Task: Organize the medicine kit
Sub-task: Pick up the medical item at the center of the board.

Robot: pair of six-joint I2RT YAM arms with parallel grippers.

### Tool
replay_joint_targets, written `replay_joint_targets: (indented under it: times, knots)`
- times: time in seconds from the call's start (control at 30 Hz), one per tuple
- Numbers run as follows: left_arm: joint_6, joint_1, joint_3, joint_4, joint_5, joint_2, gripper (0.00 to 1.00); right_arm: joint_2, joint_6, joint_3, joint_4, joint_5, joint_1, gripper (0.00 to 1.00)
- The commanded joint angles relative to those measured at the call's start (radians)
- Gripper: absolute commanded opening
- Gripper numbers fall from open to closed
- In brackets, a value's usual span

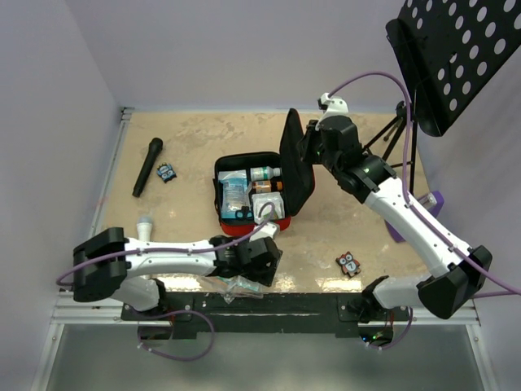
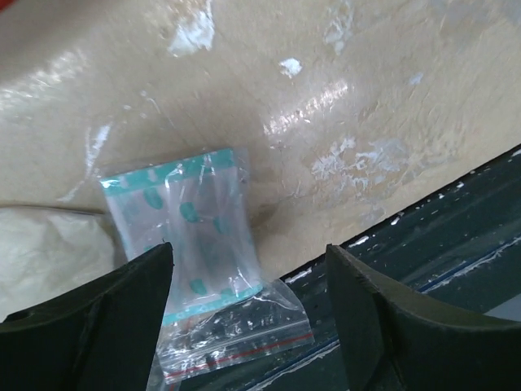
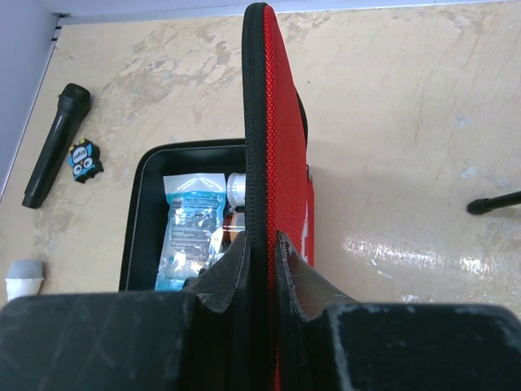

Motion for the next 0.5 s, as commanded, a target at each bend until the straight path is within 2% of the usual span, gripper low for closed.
replay_joint_targets:
  times: [0.0, 0.07, 0.13, 0.17, 0.27, 0.3, 0.4, 0.47]
  knots:
    - [-0.060, -0.051, 0.081, -0.042, -0.059, 0.065, 0.79, -0.033, 0.001, -0.034, -0.051, -0.018, 0.003, 0.00]
    - [-0.065, -0.065, 0.097, -0.051, -0.076, 0.097, 0.75, -0.035, -0.002, -0.042, -0.050, -0.020, 0.003, 0.00]
    - [-0.067, -0.071, 0.114, -0.074, -0.093, 0.138, 0.66, -0.035, -0.003, -0.047, -0.048, -0.018, 0.003, 0.00]
    - [-0.067, -0.075, 0.122, -0.077, -0.097, 0.155, 0.51, -0.036, -0.003, -0.048, -0.047, -0.018, 0.003, 0.00]
    - [-0.065, -0.086, 0.139, -0.090, -0.116, 0.218, 0.30, -0.035, -0.003, -0.053, -0.042, -0.023, 0.003, 0.00]
    - [-0.068, -0.089, 0.147, -0.100, -0.122, 0.241, 0.26, -0.035, -0.003, -0.056, -0.041, -0.024, 0.003, 0.00]
    - [-0.077, -0.092, 0.162, -0.123, -0.134, 0.289, 0.27, -0.036, -0.005, -0.056, -0.037, -0.032, 0.003, 0.00]
    - [-0.089, -0.092, 0.157, -0.130, -0.142, 0.293, 0.35, -0.038, -0.006, -0.057, -0.037, -0.034, 0.003, 0.00]
